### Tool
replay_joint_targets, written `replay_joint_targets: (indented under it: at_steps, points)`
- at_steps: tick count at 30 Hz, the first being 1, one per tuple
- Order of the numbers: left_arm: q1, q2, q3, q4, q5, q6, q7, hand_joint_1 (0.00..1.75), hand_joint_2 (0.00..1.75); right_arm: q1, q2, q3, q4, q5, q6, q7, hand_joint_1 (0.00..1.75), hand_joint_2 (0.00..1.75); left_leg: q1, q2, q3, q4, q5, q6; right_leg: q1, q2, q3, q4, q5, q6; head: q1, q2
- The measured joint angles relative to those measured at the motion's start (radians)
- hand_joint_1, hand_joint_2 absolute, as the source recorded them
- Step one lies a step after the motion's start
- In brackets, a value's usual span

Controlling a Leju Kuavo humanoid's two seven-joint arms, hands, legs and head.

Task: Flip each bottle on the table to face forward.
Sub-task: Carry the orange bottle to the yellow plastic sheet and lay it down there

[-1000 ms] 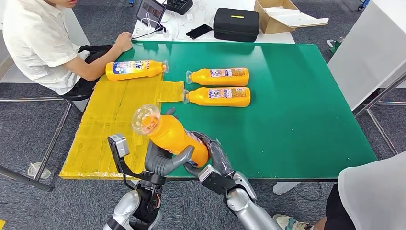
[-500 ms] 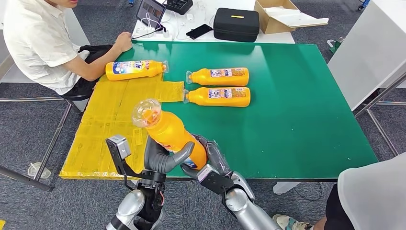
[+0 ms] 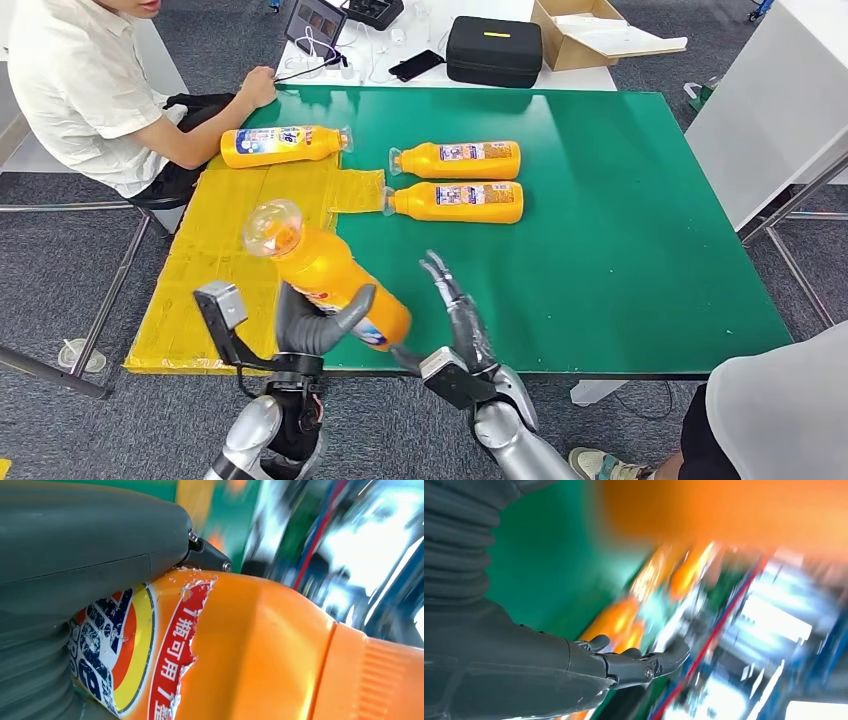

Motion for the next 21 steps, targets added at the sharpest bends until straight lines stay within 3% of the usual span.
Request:
replay_joint_targets:
  at_steps: [4,6,8,10,12,17,21]
  points:
    - [0.025,0.037,0.046,-0.018,-0.23,0.139,0.033,1.7,1.75,0.079,0.007,-0.155,-0.11,0.118,-0.202,-0.049,0.0,0.0,0.0,0.0,-0.001,0.0,0.0,0.0,0.0,0.0,-0.001,0.0,0.0,0.0,0.0,0.0]
    - [0.026,0.057,0.068,-0.014,-0.437,0.252,0.062,1.65,1.75,0.114,0.029,-0.272,-0.229,0.188,-0.219,-0.054,0.0,0.0,0.0,0.0,-0.001,0.0,0.0,0.0,0.0,0.0,-0.001,0.0,0.0,0.0,0.0,0.0]
    - [0.014,0.074,0.098,0.005,-0.743,0.358,0.117,1.66,1.75,0.131,0.051,-0.379,-0.338,0.2,-0.224,-0.055,0.0,0.0,0.0,-0.001,-0.001,0.0,0.0,0.0,0.0,-0.001,-0.001,0.0,0.0,0.0,0.0,0.0]
    - [-0.005,0.081,0.141,0.042,-1.032,0.393,0.181,1.68,1.75,0.138,0.06,-0.443,-0.407,0.178,-0.226,-0.056,0.0,0.0,0.0,-0.001,-0.001,0.0,0.001,0.0,0.0,-0.002,0.0,0.0,0.0,0.0,0.0,0.0]
    - [-0.032,0.082,0.187,0.097,-1.221,0.395,0.242,1.68,1.75,0.143,0.065,-0.465,-0.439,0.151,-0.227,-0.056,0.0,0.0,0.0,0.0,0.0,0.0,0.001,0.0,0.0,-0.001,0.0,0.0,0.001,0.0,0.0,0.0]
    - [-0.102,0.084,0.249,0.227,-1.334,0.39,0.303,1.64,1.75,0.145,0.068,-0.458,-0.448,0.114,-0.226,-0.056,0.0,0.0,0.0,0.001,0.0,0.0,0.002,-0.001,0.0,0.0,0.0,0.0,0.002,0.0,0.0,0.0]
    - [-0.175,0.088,0.254,0.341,-1.344,0.293,0.358,1.68,1.75,0.132,0.059,-0.401,-0.419,0.034,-0.225,-0.056,0.0,0.0,0.0,0.0,0.0,0.0,0.003,-0.001,0.0,0.0,0.0,0.0,0.001,0.0,0.0,0.0]
